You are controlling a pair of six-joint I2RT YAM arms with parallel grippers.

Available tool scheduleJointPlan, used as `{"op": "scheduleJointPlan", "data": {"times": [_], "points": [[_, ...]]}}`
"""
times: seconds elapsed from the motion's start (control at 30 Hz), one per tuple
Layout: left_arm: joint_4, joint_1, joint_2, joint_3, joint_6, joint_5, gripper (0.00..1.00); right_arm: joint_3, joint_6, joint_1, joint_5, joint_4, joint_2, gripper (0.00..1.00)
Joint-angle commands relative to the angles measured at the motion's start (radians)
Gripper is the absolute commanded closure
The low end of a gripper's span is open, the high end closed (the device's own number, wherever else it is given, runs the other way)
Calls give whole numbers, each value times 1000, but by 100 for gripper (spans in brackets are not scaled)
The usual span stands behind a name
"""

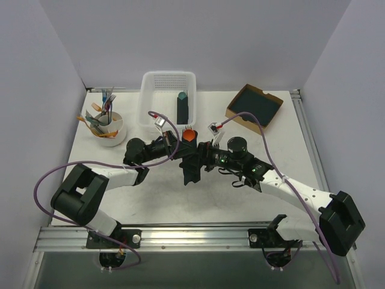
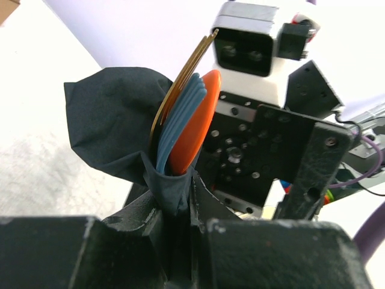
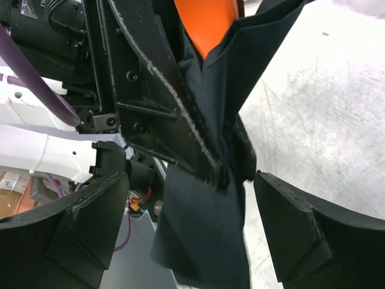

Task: Place the utensils on the paper napkin and roll it up
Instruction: Roll the napkin.

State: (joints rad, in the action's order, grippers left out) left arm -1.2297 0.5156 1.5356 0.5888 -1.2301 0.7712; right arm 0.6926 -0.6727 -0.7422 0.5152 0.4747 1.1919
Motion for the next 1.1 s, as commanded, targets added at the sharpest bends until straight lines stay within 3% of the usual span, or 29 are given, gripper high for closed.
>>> {"op": "scheduleJointPlan", "data": {"times": [0.0,0.13,0.23,0.27,0.33,0.37,0.4,0.43,0.5,0.57,0.6,0.73,0.83,0.87,0.97,1.03,1.07], "points": [[-123,8,-2,40,-54,7,95,-1,-24,-11,43,130,26,14],[-155,11,0,40,-86,7,95,-16,-47,-13,51,188,37,27],[-171,12,-2,37,-100,5,94,-21,-56,-11,57,203,37,51],[-174,12,-5,36,-103,5,95,-22,-60,-11,60,206,37,67],[-178,12,-5,39,-108,4,94,-28,-70,-13,63,215,35,81],[-180,12,-5,39,-109,4,95,-30,-71,-14,72,219,34,98],[-183,12,-3,37,-112,2,94,-33,-76,-13,72,219,32,100],[-188,12,-2,40,-115,0,94,-34,-82,-16,71,222,29,100],[-186,12,-3,40,-117,-1,95,-54,-87,-19,71,235,17,59],[-185,12,-3,45,-120,-1,94,-73,-99,-29,72,263,8,37],[-185,11,-5,46,-118,-1,95,-76,-99,-31,71,263,3,34],[-177,11,-3,54,-121,-3,95,-79,-91,-52,59,239,3,31],[-175,11,-5,60,-124,-4,94,-84,-93,-63,52,239,3,60],[-174,11,-3,63,-123,-6,95,-85,-96,-65,51,240,2,78],[-168,11,-6,65,-120,-4,95,-88,-100,-66,49,237,-6,99],[-159,9,-5,65,-115,-4,94,-94,-103,-71,49,239,-12,93],[-156,9,-5,68,-114,-6,94,-102,-106,-74,51,246,-15,62]]}}
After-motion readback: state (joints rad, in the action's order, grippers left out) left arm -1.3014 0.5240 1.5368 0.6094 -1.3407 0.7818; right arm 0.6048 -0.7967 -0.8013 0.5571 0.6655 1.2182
